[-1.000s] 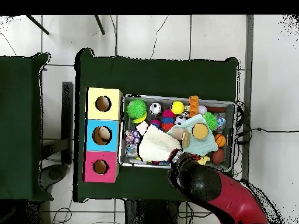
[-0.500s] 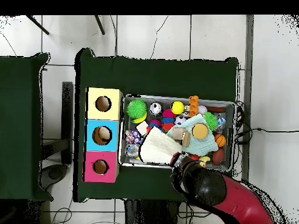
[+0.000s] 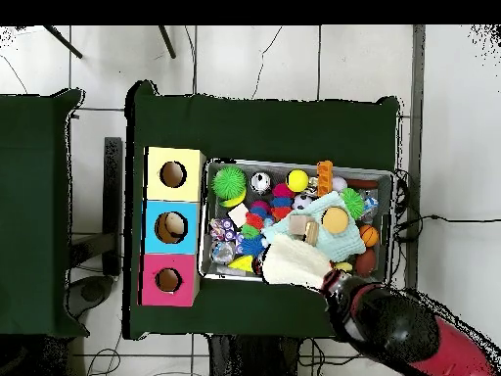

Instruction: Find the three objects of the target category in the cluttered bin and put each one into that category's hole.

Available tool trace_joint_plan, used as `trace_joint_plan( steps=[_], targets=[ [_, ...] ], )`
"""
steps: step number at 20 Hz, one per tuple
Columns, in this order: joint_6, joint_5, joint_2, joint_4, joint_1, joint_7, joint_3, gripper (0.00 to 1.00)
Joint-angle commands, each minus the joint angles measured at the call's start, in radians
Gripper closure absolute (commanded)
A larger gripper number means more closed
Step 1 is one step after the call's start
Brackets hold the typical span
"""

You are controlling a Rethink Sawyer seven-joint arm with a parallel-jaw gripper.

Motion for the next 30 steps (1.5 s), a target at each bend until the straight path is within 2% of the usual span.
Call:
trace_joint_plan(
  steps=[1, 5, 10, 13, 15, 21, 27, 30],
  targets=[
    [0.088, -0.095, 0.005, 0.028, -0.113, -0.340, 0.161, 1.00],
    [0.104, -0.128, 0.014, 0.015, -0.153, -0.327, 0.205, 1.00],
    [0.088, -0.151, 0.011, 0.023, -0.169, -0.277, 0.240, 1.00],
    [0.005, -0.168, -0.016, 0.028, -0.174, -0.228, 0.252, 1.00],
    [-0.045, -0.175, -0.047, 0.041, -0.171, -0.187, 0.256, 1.00],
    [-0.035, -0.190, -0.069, 0.064, -0.152, -0.134, 0.249, 1.00],
    [-0.099, -0.221, -0.052, 0.094, -0.127, -0.072, 0.239, 1.00],
    [-0.099, -0.227, -0.052, 0.099, -0.127, -0.071, 0.236, 1.00]
  ],
)
